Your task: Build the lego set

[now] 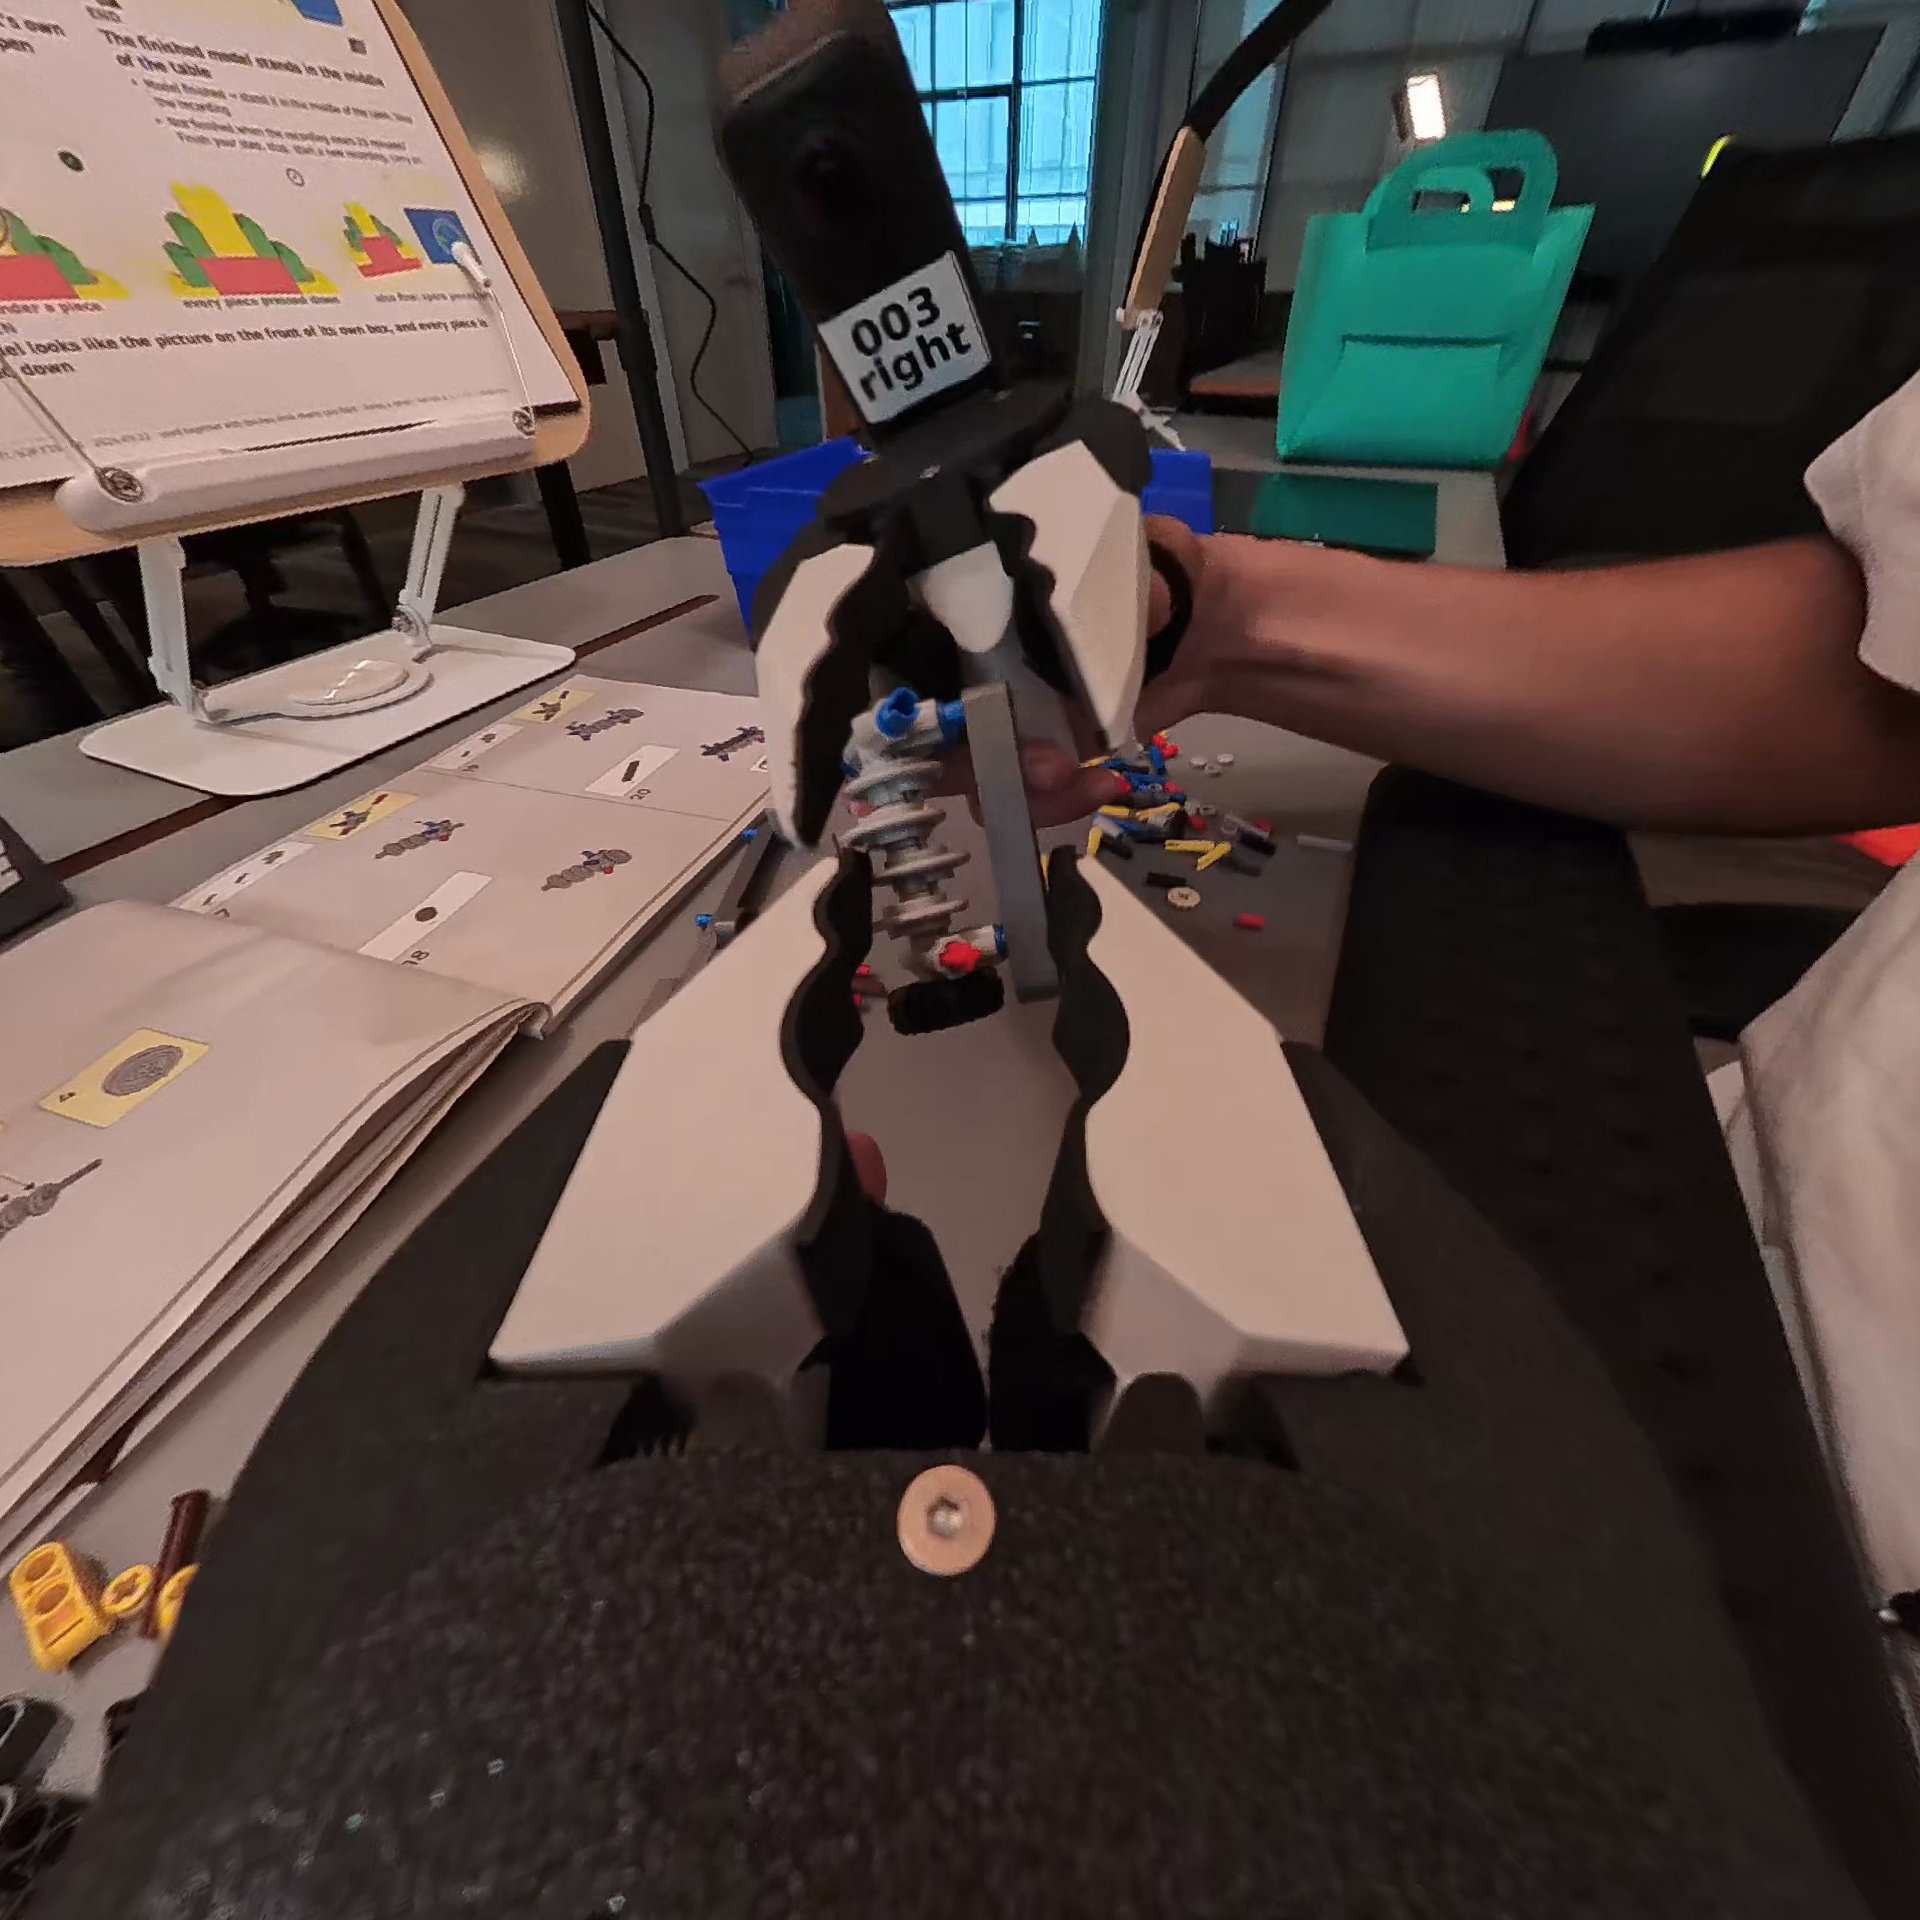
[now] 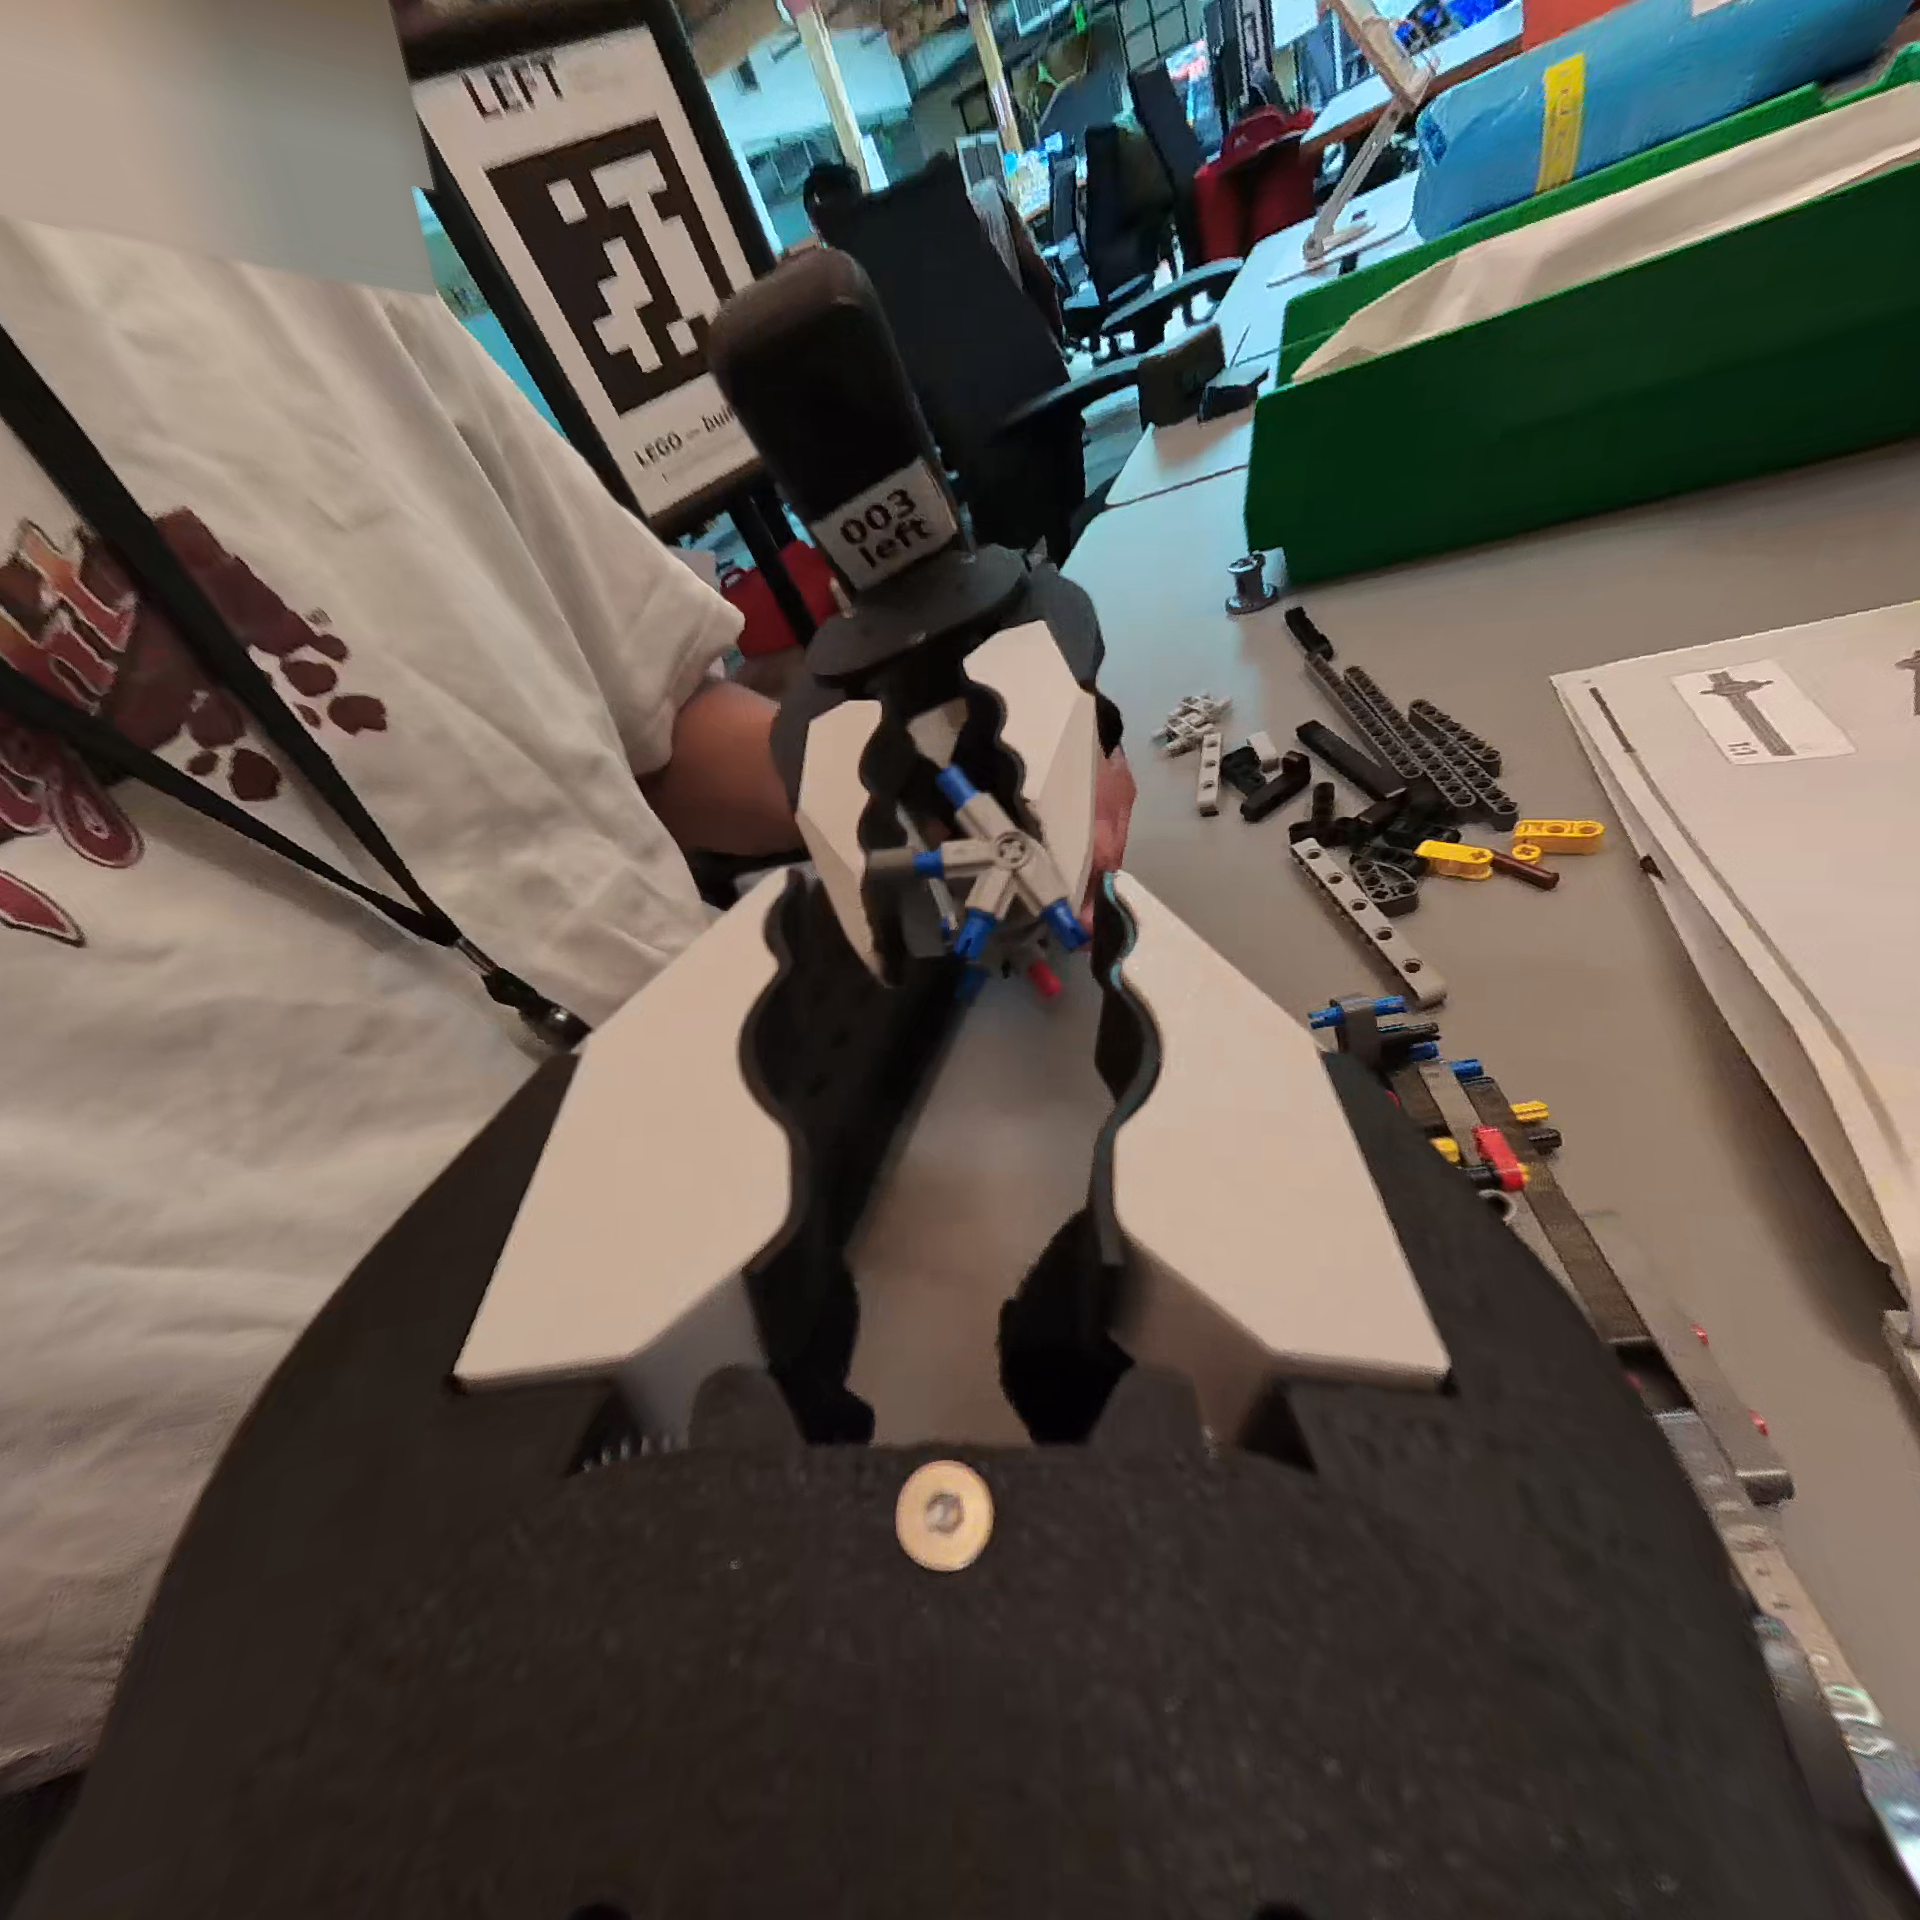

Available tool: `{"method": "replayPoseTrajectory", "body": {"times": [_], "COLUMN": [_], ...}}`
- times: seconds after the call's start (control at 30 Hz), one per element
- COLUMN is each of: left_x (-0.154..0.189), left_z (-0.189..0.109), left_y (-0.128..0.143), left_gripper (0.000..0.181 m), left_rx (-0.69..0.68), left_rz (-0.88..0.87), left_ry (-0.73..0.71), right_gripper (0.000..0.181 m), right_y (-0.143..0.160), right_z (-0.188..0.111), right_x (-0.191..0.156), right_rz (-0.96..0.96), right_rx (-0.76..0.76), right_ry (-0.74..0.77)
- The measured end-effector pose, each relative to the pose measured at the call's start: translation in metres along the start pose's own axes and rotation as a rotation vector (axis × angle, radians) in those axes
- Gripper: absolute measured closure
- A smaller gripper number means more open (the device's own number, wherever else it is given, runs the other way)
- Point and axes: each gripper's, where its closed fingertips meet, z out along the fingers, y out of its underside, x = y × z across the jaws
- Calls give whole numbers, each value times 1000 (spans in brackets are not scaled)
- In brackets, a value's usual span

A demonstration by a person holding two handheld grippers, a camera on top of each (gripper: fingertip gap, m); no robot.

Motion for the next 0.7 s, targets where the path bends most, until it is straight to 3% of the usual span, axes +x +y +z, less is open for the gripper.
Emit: {"method": "replayPoseTrajectory", "body": {"times": [0.13,0.53,0.7], "left_x": [0,-2,-2], "left_z": [2,4,4], "left_y": [5,13,12], "left_gripper": [149,149,151], "left_rx": [-22,-58,-49], "left_rz": [81,107,116], "left_ry": [-37,-55,-59], "right_gripper": [140,141,148], "right_y": [12,13,13], "right_z": [7,10,11], "right_x": [6,9,10], "right_rz": [-29,45,-23], "right_rx": [-70,-56,-51], "right_ry": [36,41,63]}}
